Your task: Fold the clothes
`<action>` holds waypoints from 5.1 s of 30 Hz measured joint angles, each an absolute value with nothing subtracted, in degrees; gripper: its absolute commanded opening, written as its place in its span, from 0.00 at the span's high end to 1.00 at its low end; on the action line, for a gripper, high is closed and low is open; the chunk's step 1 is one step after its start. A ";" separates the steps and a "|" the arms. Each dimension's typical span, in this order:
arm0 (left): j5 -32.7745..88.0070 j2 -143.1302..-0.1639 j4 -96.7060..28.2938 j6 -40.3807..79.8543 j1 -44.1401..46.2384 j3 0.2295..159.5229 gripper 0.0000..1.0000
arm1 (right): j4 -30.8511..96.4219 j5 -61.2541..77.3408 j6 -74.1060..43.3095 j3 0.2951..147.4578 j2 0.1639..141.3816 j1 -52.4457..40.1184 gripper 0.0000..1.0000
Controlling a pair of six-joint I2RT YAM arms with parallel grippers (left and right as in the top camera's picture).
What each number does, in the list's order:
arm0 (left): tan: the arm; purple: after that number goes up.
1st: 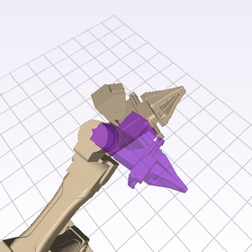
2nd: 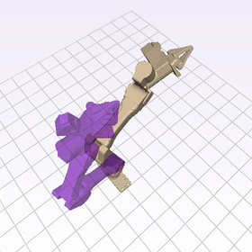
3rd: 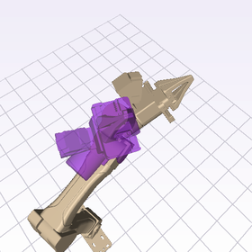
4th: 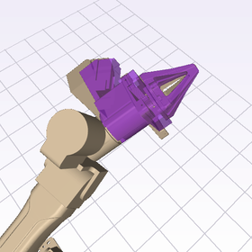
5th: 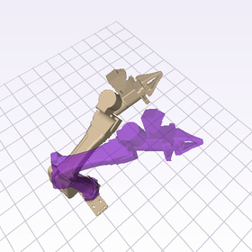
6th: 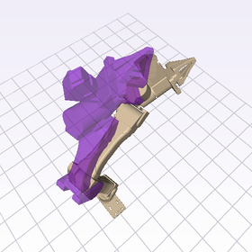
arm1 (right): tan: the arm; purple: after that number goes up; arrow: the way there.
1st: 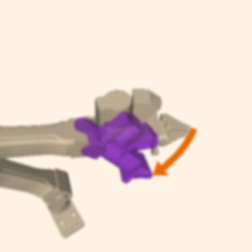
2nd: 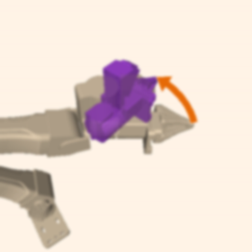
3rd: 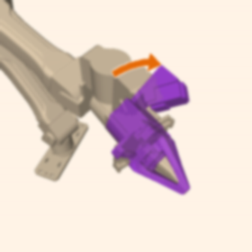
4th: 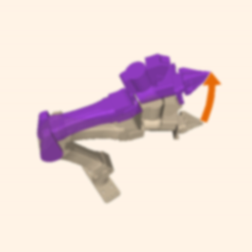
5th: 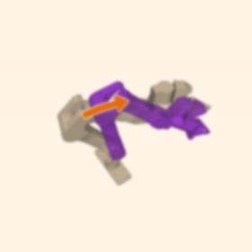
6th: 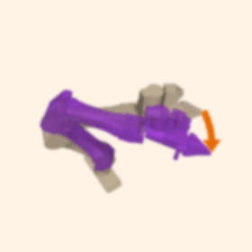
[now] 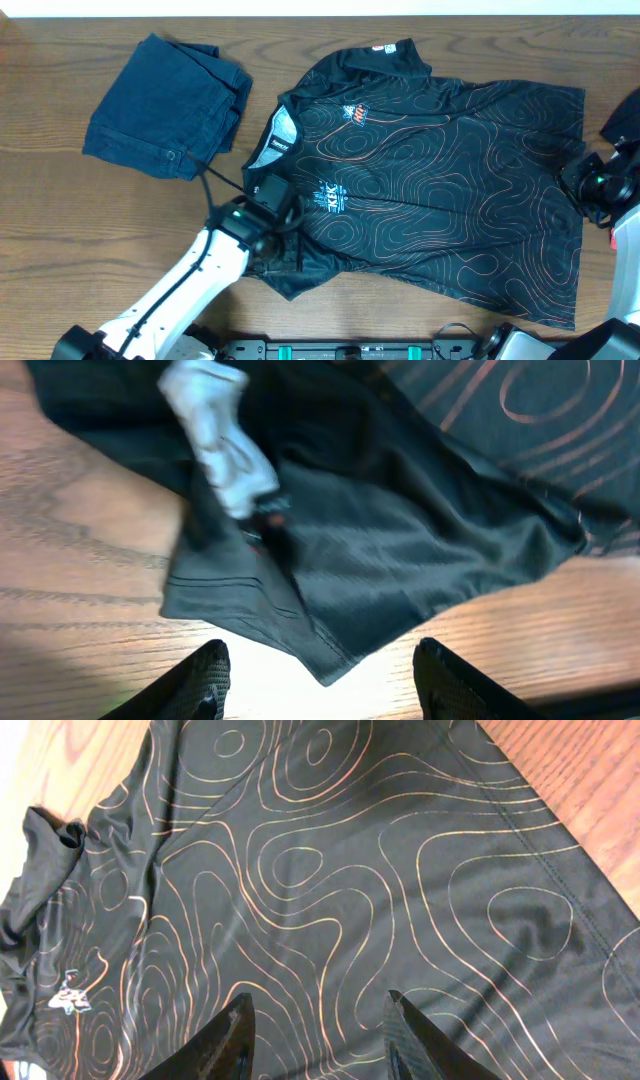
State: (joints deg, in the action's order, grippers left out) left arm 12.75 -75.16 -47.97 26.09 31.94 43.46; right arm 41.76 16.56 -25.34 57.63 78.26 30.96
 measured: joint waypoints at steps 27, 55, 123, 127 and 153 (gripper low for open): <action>5.65 -80.18 -57.80 27.16 32.97 51.29 0.94 | 43.86 15.09 -25.17 57.63 78.26 30.98 0.55; 2.76 -71.68 -58.39 27.14 29.39 53.71 0.94 | 56.95 -1.28 -29.69 45.89 78.28 48.47 0.52; 2.74 -71.68 -56.31 27.11 29.39 53.71 0.94 | 56.27 -2.70 -33.74 38.39 78.26 57.67 0.99; 2.74 -71.68 -56.31 27.05 29.39 53.71 0.94 | 58.22 -0.80 -32.60 43.70 78.24 57.67 0.99; -0.69 -71.61 -47.59 19.22 26.89 59.22 0.94 | 30.02 31.77 -31.53 44.47 78.26 51.70 0.99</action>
State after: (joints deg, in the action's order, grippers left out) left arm -0.69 -71.61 -47.59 19.22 26.89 59.22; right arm 30.02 31.77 -31.53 44.47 78.26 51.70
